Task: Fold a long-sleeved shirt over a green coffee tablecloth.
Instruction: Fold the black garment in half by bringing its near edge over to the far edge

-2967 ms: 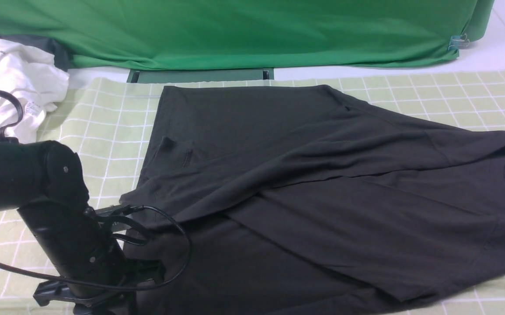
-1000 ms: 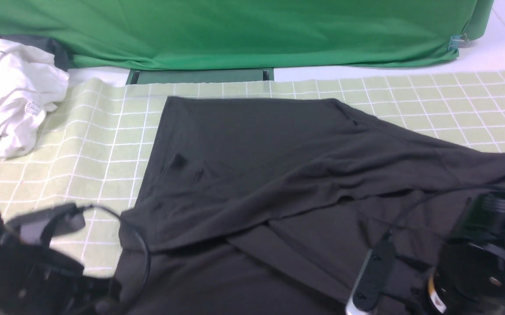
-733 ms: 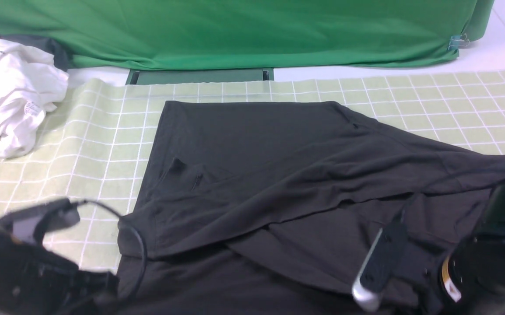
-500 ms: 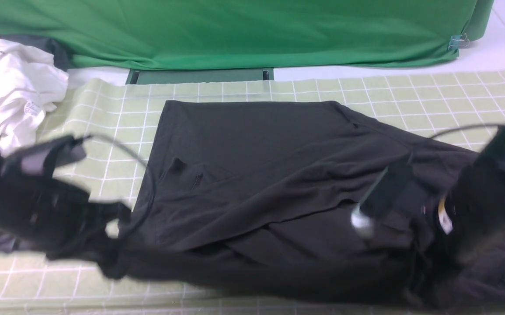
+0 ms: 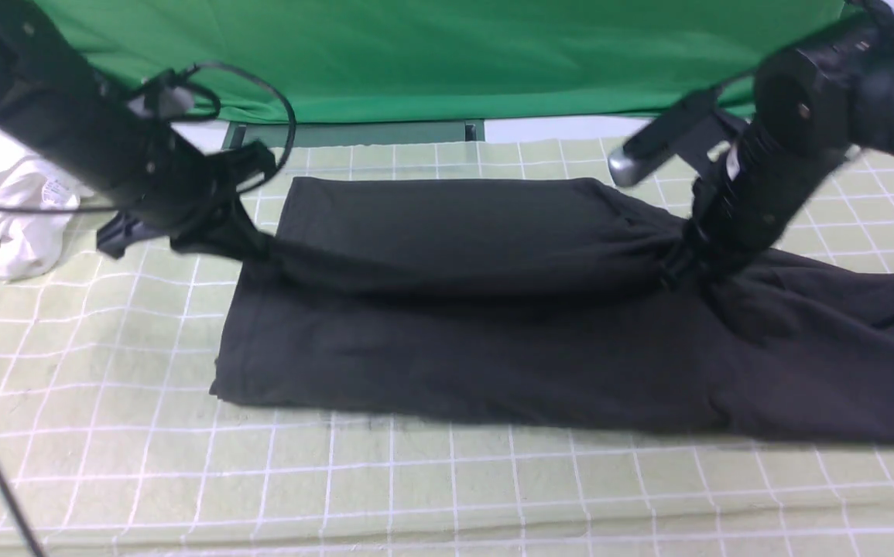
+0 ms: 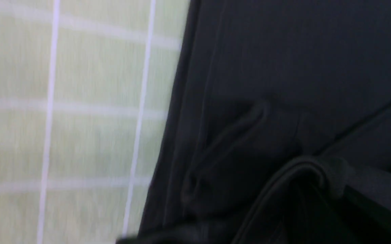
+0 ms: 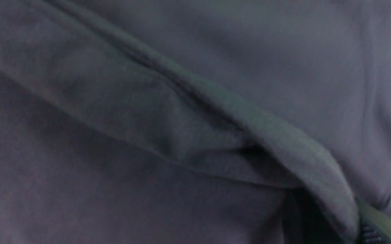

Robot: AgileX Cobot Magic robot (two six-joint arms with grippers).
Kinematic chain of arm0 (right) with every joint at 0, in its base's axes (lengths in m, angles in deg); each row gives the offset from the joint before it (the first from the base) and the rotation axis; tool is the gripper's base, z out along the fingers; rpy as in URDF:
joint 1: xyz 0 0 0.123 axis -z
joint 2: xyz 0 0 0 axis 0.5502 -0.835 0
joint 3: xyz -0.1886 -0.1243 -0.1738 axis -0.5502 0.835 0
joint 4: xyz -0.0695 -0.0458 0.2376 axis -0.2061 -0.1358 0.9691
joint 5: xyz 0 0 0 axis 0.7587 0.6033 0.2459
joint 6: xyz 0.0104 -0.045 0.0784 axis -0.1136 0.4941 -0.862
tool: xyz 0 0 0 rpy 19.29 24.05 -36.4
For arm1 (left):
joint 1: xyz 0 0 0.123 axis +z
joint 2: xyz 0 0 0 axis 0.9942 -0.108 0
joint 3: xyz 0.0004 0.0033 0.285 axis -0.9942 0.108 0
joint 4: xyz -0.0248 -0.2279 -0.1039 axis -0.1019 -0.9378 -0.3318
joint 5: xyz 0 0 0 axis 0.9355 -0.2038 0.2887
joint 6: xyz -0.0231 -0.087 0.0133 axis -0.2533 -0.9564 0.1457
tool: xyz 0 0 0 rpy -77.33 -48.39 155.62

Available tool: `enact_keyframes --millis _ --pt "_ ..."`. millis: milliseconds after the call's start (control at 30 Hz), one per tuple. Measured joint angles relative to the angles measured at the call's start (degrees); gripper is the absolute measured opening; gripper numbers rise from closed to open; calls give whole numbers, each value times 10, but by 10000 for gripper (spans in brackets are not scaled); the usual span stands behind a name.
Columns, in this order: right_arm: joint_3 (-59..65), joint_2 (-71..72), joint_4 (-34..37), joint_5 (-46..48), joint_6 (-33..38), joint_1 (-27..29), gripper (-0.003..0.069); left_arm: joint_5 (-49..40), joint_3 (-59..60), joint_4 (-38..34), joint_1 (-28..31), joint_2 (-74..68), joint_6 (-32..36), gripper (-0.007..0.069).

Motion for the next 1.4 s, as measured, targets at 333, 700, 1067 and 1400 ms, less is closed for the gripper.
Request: enact_keyframes --millis 333,700,1067,1400 --pt "-254 -165 8 27 11 21 30 -7 -186 -18 10 -154 -20 15" --pt "-371 -291 8 4 -8 27 33 -6 -305 16 13 -247 -92 15" --pt "-372 -302 15 -30 -48 44 100 47 -307 76 13 -250 -139 15" --pt "-372 -303 9 -74 -102 55 356 118 -307 61 13 -250 -141 167"
